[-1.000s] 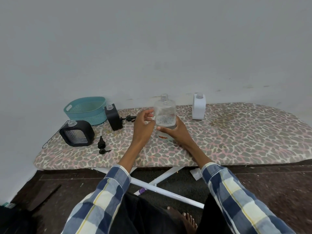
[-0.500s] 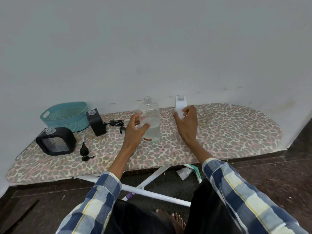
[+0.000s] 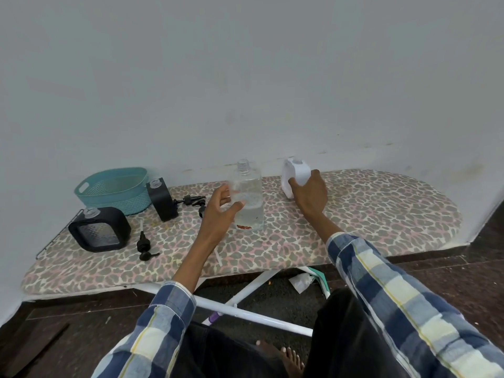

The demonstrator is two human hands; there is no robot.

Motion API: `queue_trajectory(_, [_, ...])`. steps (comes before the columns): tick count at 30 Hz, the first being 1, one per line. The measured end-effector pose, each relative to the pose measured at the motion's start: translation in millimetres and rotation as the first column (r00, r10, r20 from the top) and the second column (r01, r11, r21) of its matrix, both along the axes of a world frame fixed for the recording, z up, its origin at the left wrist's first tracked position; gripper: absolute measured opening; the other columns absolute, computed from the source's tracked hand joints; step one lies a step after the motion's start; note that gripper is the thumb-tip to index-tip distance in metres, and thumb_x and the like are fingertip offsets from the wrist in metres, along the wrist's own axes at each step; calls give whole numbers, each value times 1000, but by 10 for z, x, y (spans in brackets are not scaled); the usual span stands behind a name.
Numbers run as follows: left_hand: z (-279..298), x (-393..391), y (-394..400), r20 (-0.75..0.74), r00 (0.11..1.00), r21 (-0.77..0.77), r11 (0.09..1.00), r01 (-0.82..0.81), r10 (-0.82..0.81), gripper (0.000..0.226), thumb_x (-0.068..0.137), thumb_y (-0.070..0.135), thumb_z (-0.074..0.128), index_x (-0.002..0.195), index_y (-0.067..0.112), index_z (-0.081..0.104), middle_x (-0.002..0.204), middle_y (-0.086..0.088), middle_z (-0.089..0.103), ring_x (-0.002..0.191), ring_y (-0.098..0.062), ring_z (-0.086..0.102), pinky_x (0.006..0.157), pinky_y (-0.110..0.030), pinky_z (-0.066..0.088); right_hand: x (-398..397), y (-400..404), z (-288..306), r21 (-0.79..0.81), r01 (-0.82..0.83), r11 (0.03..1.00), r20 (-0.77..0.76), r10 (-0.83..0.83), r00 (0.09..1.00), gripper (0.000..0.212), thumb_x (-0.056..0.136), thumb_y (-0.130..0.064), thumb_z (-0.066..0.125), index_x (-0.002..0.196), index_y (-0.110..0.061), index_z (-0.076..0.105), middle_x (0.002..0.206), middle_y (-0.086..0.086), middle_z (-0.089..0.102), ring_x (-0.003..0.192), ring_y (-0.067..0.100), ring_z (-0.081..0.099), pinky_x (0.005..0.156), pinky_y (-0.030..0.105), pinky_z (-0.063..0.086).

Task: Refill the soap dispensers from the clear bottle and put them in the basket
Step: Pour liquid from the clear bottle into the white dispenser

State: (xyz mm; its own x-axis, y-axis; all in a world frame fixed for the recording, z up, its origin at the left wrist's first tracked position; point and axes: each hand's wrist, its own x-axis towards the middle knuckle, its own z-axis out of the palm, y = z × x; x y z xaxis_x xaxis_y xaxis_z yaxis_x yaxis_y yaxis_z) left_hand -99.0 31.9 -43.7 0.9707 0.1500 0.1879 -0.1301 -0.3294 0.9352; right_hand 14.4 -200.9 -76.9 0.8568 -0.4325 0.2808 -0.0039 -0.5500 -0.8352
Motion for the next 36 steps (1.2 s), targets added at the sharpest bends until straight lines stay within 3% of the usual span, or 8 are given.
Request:
queue_trajectory(7, [74, -265, -137, 355, 869, -249, 931, -267, 344, 8, 101, 14, 67, 105, 7, 69, 93, -8, 70, 79, -13, 63, 73, -27, 53, -573, -257, 87, 383, -216, 898, 237, 130, 963, 27, 100, -41, 70, 103, -15, 64, 91, -1, 64, 75, 10, 59, 66, 22, 44])
queue_trajectory(10, [82, -368, -244, 307, 932, -248, 962, -115, 191, 20, 103, 18, 67, 96, -1, 69, 78, -20, 68, 64, -18, 62, 61, -23, 51, -821, -450, 14, 484, -390, 784, 268, 292, 918, 38, 95, -47, 69, 90, -11, 62, 79, 4, 56, 69, 14, 51, 65, 29, 43])
queue_trajectory(14, [5, -534, -464, 215, 975, -192, 981, -9, 51, 28, 100, 38, 72, 102, 10, 71, 88, -12, 74, 67, -20, 68, 59, -23, 52, -1132, -504, -7, 563, -543, 624, 264, 487, 833, 65, 88, -56, 72, 110, 5, 66, 98, 35, 60, 85, 26, 56, 77, 43, 44])
queue_trajectory(22, [-93, -812, -560, 89, 990, -171, 977, 124, -110, 36, 88, 36, 84, 117, 18, 72, 98, -1, 80, 84, -19, 76, 61, -31, 62, -1472, -113, 266, 500, -687, 527, 307, 634, 710, 20, 102, -30, 68, 117, -25, 81, 109, 14, 80, 97, 30, 75, 90, 42, 59])
queue_trajectory(26, [-96, -840, -282, 157, 987, -211, 975, 75, -42, 22, 90, 19, 83, 109, 18, 73, 92, 1, 79, 83, -16, 77, 63, -29, 62, -1458, 103, 290, 431, -698, 572, 333, 618, 712, 37, 98, -47, 71, 116, -15, 78, 105, 6, 81, 96, 23, 77, 84, 32, 63])
queue_trajectory(29, [-148, -787, -13, 213, 969, -302, 951, -59, 128, 20, 92, 18, 81, 110, 13, 73, 96, -8, 76, 87, -27, 76, 66, -35, 65, -1297, 213, 189, 408, -572, 712, 317, 477, 820, 45, 96, -59, 68, 112, -17, 76, 98, 0, 78, 90, 19, 73, 82, 38, 63])
queue_trajectory(33, [-239, -590, 388, 173, 912, -423, 864, -272, 372, 46, 93, 29, 82, 134, 15, 65, 112, -1, 75, 95, -15, 77, 74, -33, 64, -1015, 295, 85, 295, -482, 825, 245, 422, 873, 51, 89, -54, 80, 128, -25, 62, 121, -6, 68, 107, 13, 67, 92, 40, 60])
queue_trajectory(36, [-338, -452, 564, 147, 887, -334, 866, -373, 438, 41, 91, 35, 84, 121, 17, 64, 101, 5, 71, 84, -5, 69, 77, -31, 54, -834, 420, 54, 263, -556, 789, 148, 536, 831, 77, 80, -53, 89, 140, -29, 47, 134, -4, 59, 119, 11, 61, 95, 31, 54])
